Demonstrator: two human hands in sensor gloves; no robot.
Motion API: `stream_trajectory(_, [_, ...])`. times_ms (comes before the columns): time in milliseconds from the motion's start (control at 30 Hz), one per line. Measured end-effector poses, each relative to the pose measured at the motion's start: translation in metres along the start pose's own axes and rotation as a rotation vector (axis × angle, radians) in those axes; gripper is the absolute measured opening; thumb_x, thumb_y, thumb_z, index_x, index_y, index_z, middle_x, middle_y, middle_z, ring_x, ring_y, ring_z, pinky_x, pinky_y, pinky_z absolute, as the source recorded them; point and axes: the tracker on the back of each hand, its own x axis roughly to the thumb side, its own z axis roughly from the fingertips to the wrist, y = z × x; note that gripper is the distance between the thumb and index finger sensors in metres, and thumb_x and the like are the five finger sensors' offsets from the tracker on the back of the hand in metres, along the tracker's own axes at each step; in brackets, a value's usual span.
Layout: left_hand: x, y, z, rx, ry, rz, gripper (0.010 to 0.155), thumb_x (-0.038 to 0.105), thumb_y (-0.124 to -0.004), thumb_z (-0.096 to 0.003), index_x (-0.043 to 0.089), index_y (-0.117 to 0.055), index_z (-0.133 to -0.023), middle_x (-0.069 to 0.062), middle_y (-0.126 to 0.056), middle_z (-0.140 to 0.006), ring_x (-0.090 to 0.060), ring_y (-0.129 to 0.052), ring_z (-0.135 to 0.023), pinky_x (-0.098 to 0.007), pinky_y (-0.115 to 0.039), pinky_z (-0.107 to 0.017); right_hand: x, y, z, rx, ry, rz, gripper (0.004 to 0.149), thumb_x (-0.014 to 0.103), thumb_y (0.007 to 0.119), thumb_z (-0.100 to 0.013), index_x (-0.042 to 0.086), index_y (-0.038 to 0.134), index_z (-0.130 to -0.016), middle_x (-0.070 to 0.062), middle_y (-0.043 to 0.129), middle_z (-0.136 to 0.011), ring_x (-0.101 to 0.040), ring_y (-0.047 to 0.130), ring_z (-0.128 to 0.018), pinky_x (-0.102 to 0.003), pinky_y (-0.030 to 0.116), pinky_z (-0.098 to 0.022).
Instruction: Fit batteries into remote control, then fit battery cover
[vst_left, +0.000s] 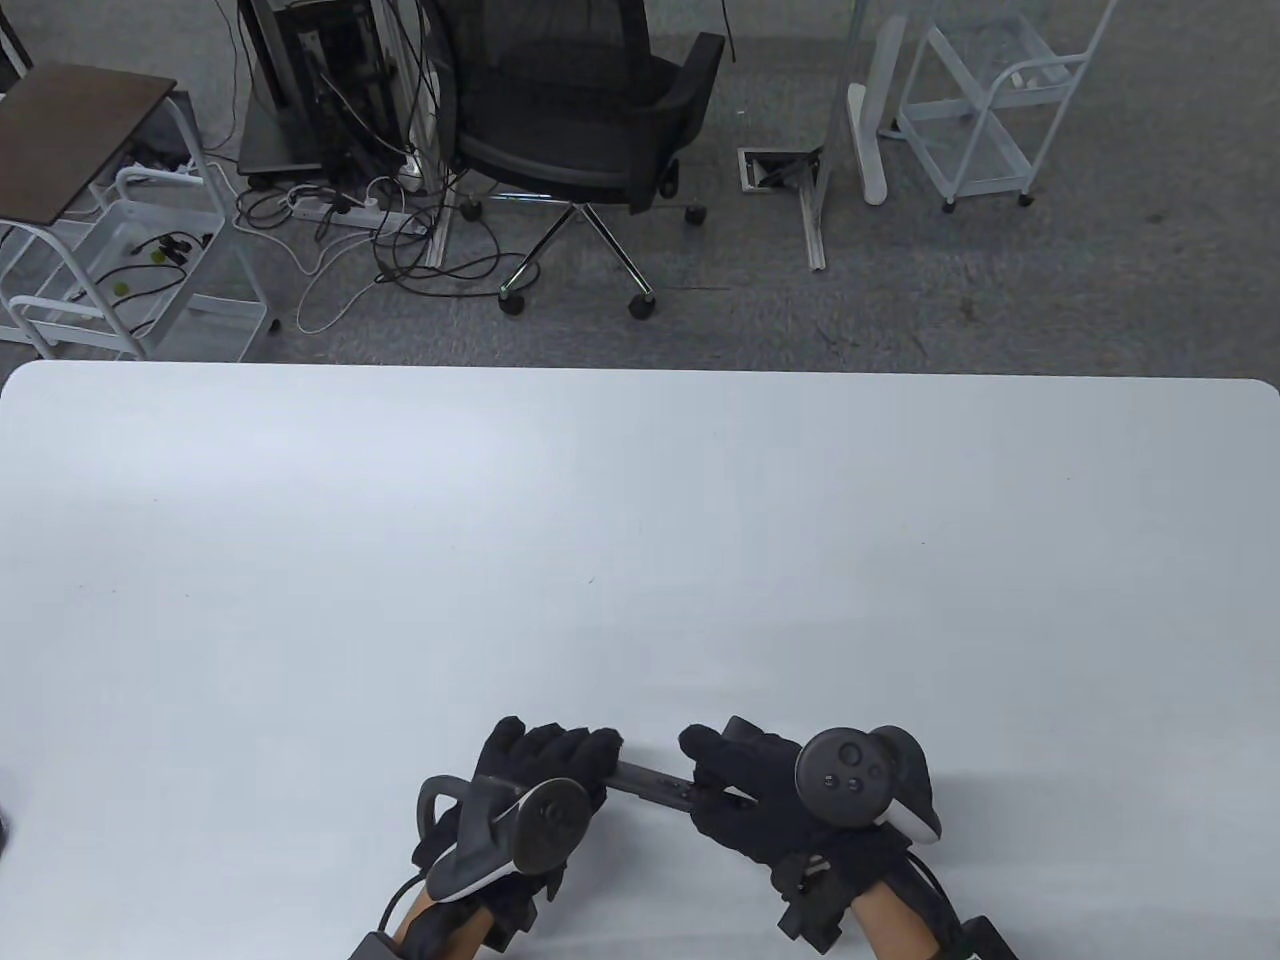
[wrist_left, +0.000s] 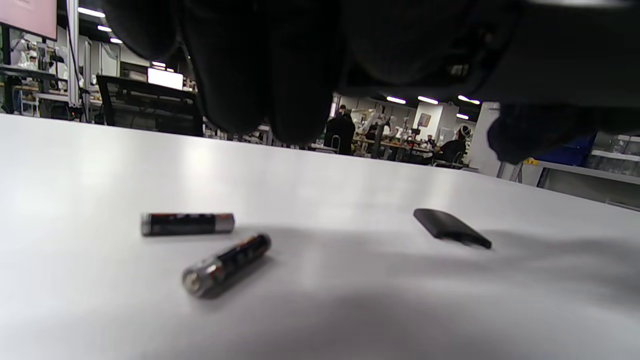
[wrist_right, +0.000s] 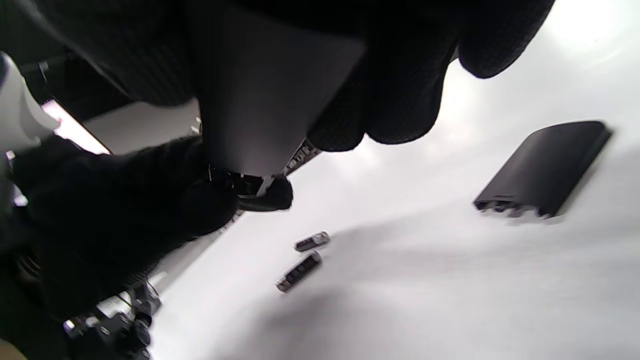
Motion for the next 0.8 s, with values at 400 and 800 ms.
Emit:
stream_trajectory(400, [-0.016, 0.003, -0.001, -0.009, 0.033, 0.455, 0.048, 0.044, -0.076, -0.0451, 0.028, -0.080, -0.090, 0.003, -0.106, -0.073, -0.024, -0.104, -0.072, -0.055, -0.071, -0.077, -0.011, -0.011, 0.008, -0.170, -0.019, -0.236, 0.098, 0.059, 0.084, -0.037, 0.010, 0.044, -0.111, -0.019, 0.076, -0.104, -0.049, 0.080, -0.089, -0.070, 0.059, -0.066])
stream_trajectory(800, [-0.004, -0.016, -0.006, -0.256, -0.086, 0.779, 0.048, 0.046, -0.075, -0.0476, 0.023, -0.081, -0.090, 0.000, -0.106, -0.071, -0.028, -0.103, -0.071, -0.057, -0.069, -0.076, 0.004, 0.001, 0.009, -0.196, -0.141, -0.470, 0.076, 0.053, 0.082, -0.041, 0.018, 0.061, -0.106, -0.016, 0.087, -0.095, -0.044, 0.090, -0.081, -0.067, 0.063, -0.065])
